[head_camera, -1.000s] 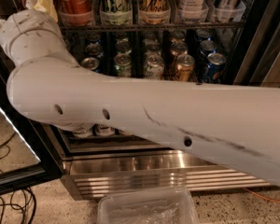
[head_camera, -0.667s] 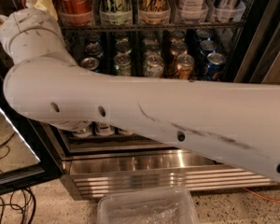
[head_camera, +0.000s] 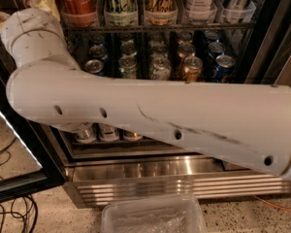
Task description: Pick coke can from top shelf of fridge
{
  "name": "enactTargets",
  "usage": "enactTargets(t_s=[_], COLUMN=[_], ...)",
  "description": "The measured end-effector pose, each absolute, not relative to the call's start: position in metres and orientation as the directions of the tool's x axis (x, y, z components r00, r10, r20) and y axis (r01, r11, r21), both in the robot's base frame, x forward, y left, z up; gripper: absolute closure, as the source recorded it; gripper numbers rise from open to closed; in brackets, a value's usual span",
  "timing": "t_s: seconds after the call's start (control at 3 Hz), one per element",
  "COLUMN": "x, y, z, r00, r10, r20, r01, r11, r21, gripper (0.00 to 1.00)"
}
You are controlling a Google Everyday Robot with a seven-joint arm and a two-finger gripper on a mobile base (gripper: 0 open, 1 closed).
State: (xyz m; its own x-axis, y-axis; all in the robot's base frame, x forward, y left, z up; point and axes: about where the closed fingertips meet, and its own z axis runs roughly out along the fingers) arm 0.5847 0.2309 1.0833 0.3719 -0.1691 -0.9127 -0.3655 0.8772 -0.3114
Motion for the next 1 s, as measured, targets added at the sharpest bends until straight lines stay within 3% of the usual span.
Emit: enactTargets(t_s=[1.0], x=[0.605], y=[0.239], z=[1.091], r00=[0.367], r10=[-0.028], r20=[-0.93], r01=[-0.414], r11=[0.89], r21=[-0.191], gripper=[0.25])
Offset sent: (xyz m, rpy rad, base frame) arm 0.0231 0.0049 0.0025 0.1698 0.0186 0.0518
